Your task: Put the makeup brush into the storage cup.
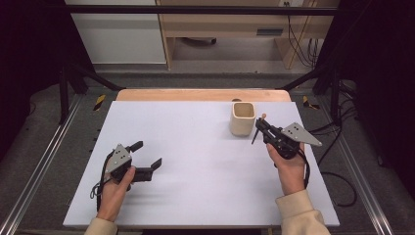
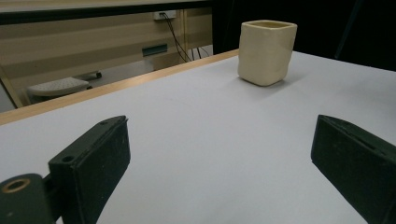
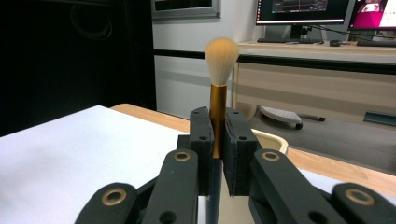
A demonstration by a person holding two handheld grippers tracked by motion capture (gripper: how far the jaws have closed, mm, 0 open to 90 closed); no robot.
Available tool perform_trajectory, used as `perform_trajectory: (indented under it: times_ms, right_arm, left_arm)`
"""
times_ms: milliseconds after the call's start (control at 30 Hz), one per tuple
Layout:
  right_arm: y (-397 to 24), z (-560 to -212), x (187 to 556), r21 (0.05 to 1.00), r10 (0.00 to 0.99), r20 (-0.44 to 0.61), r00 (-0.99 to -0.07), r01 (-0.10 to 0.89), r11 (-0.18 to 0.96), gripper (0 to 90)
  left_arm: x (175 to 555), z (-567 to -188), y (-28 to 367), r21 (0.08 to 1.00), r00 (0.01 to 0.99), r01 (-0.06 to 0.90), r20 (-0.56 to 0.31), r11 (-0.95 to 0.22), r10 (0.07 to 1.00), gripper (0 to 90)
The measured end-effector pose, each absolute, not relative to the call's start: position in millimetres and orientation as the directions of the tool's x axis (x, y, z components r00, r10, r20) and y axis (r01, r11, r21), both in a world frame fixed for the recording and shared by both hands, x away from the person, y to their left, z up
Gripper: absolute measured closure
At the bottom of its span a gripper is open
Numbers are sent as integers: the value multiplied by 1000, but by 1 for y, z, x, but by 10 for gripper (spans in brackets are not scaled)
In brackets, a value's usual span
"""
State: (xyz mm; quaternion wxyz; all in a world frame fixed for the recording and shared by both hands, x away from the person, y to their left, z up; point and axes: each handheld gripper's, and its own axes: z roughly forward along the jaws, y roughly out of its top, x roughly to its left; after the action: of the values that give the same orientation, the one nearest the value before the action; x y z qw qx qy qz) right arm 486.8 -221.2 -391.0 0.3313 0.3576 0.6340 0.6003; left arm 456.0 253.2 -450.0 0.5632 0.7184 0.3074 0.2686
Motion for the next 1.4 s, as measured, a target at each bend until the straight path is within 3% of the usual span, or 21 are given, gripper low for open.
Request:
perform_trajectory:
  times_ms: [500,1400]
  right_arm:
    - [-234,-368,503,994,858,-9,-514,90,65,837]
    - [-222,-348,519,995,855,-62,-516,30,90,837]
  left_arm:
    - [455,-448,262,982,678,125,20,-141,734,32]
    - [454,-447,263,983,670,119,26,-142,742,32]
